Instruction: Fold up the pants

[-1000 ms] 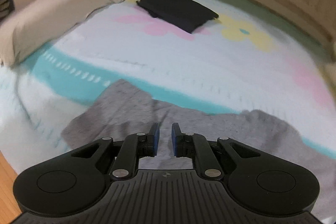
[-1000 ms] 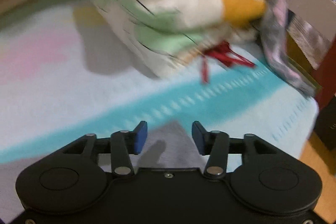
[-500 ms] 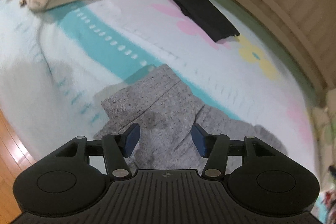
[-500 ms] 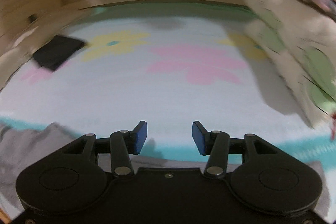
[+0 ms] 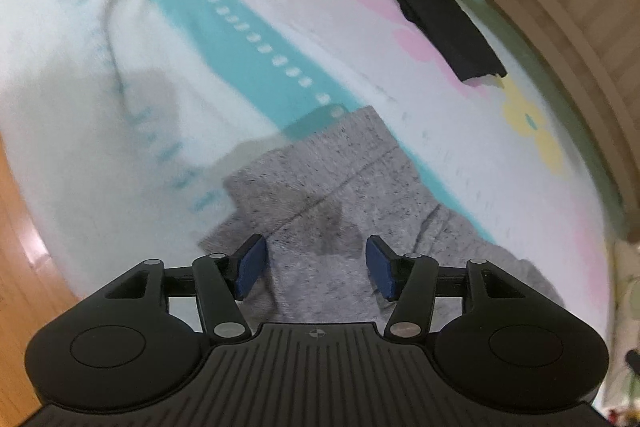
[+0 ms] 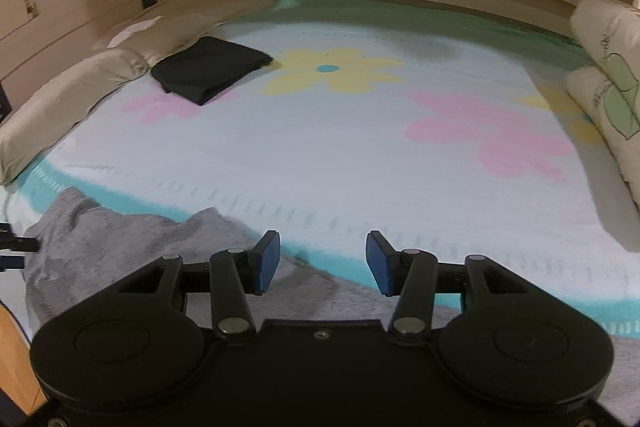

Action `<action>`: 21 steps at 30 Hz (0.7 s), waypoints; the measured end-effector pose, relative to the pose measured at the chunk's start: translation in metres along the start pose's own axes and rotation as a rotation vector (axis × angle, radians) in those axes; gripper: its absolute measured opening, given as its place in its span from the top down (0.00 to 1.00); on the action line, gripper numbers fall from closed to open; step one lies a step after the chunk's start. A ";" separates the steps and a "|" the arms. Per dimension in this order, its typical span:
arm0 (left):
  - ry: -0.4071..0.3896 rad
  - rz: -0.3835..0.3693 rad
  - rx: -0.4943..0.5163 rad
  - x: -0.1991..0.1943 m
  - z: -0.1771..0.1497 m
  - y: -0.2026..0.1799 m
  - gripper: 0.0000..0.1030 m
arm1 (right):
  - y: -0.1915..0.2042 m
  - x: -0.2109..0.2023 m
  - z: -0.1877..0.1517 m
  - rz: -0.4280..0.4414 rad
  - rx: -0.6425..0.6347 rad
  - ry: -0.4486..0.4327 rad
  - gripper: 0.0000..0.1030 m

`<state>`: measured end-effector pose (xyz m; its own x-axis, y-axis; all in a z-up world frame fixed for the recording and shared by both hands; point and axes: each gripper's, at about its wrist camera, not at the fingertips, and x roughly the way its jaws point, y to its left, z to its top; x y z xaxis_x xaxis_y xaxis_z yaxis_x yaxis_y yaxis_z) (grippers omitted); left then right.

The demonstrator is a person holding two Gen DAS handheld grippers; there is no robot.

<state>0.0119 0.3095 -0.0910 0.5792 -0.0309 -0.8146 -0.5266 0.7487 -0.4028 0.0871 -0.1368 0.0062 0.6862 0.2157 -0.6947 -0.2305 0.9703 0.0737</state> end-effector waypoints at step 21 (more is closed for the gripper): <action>-0.172 -0.002 -0.117 -0.064 -0.022 -0.003 0.95 | 0.050 0.011 -0.011 0.078 -0.088 0.037 0.45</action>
<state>-0.0371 0.2949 -0.0470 0.6724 0.0889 -0.7348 -0.5886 0.6661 -0.4581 0.0751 -0.0870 -0.0053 0.6384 0.2843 -0.7153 -0.3428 0.9370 0.0665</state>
